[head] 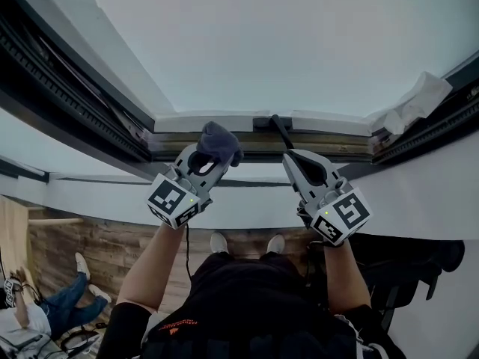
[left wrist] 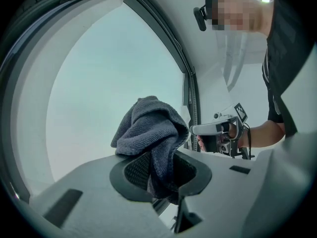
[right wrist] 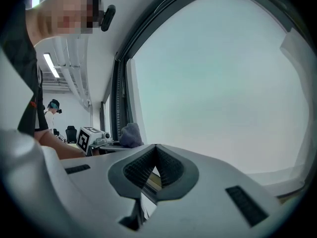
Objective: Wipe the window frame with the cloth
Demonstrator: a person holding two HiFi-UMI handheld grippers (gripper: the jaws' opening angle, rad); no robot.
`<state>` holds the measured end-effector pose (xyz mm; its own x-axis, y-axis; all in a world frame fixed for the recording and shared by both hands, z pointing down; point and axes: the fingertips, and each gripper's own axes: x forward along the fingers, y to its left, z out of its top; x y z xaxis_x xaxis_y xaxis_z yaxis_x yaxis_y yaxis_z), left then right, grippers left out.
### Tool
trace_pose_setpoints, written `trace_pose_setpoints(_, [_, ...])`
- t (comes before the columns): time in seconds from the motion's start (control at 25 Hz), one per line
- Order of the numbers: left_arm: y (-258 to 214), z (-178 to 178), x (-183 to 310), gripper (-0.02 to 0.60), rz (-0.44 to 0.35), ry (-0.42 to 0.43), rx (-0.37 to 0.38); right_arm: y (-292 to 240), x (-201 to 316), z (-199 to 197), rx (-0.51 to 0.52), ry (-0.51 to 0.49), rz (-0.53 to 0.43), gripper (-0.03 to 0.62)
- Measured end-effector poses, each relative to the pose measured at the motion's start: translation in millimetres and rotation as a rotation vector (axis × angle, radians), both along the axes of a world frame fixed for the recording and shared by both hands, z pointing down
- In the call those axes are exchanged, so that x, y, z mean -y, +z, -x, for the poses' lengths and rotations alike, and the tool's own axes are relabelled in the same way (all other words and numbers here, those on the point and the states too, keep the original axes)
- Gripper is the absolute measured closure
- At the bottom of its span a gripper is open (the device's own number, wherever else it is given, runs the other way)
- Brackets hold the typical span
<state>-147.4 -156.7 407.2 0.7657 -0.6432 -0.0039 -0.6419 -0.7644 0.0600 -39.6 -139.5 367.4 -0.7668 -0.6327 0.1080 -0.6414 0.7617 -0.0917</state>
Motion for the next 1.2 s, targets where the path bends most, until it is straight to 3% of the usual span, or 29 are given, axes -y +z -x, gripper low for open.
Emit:
trace_pose_setpoints(0.4, [8.1,0.2,-10.1,0.491,0.003,0.001,0.031,1.7,-5.2,-3.3,-0.011,-0.023,0.004,0.591])
trace_pose_setpoints(1.2, [0.5,-1.8,-14.3,0.491,-0.011,-0.004,0.021,5.4,-13.7,-8.1,-0.025,-0.029,0.009,0.591])
